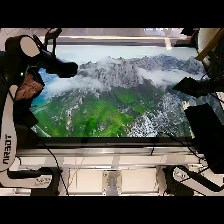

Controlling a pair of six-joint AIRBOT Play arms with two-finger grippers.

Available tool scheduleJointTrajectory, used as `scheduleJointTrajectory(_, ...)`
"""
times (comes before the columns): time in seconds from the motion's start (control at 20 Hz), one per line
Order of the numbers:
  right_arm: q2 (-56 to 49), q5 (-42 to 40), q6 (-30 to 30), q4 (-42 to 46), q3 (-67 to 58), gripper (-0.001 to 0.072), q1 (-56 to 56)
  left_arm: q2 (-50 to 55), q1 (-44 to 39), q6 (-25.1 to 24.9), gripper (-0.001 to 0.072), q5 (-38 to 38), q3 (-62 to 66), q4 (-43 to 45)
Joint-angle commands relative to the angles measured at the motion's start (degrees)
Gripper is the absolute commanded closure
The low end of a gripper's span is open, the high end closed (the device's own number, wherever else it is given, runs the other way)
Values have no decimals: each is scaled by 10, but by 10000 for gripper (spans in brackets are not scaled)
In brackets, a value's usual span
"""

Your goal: Fold the clothes and pants, and hang the long-sleeved shirts on hangers.

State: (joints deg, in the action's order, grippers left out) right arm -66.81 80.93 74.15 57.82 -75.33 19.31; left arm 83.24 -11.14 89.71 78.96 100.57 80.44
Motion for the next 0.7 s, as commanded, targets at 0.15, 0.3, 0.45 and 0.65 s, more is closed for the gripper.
scheduleJointTrajectory(0.15, 0, -15, -4, 9, 0, 163, -1, 2, 99, 28, 169, 84, 0, 322)
scheduleJointTrajectory(0.3, 0, -17, -4, 9, 0, 163, -1, -5, 225, 39, 171, 137, 0, 314)
scheduleJointTrajectory(0.45, 0, -42, -3, 9, 0, 163, -1, -33, 349, 40, 172, 141, -17, 296)
scheduleJointTrajectory(0.65, 0, -77, -1, 9, 0, 163, -1, -119, 497, 49, 172, 20, -118, 283)
